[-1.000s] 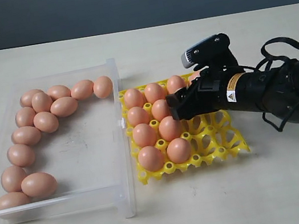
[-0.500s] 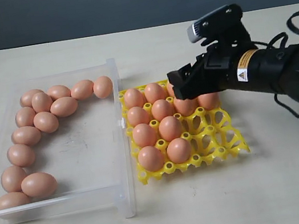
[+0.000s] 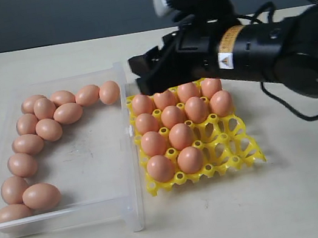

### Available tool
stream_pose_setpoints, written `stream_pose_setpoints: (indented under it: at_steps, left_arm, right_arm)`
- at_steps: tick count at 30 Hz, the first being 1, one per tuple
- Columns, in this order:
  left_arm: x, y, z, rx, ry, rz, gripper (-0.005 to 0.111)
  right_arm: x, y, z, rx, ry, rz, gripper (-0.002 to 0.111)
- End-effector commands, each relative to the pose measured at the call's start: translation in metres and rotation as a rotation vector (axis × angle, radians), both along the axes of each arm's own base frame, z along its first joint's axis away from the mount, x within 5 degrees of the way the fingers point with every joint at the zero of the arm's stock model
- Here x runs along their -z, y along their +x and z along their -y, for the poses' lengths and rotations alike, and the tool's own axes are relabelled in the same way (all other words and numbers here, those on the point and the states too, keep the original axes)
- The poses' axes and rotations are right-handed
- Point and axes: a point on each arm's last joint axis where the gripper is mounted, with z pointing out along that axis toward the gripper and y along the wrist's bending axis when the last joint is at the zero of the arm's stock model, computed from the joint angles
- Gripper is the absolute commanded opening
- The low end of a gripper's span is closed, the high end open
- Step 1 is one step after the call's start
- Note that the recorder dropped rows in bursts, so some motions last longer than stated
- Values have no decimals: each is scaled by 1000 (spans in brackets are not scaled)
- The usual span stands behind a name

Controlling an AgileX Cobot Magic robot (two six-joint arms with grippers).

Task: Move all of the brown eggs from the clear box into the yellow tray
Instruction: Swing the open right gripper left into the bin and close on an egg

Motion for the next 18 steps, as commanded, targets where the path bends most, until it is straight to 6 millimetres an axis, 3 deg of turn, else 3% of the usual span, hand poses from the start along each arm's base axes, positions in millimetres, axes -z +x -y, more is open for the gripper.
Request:
stream_pose_setpoints:
  at_steps: [1, 6, 10, 18]
  left_arm:
    - [0, 0, 0, 1, -4, 11, 0]
    - [0, 0, 0, 1, -4, 11, 0]
    - [0, 0, 0, 1, -4, 11, 0]
    - [0, 0, 0, 1, -4, 11, 0]
  right_arm:
    - [-4, 7, -50, -70, -54, -39, 66]
    - [10, 12, -109, -153, -176, -71, 66]
    - [35, 25, -151, -198, -310, -76, 64]
    - [70, 58, -194, -209, -499, -105, 62]
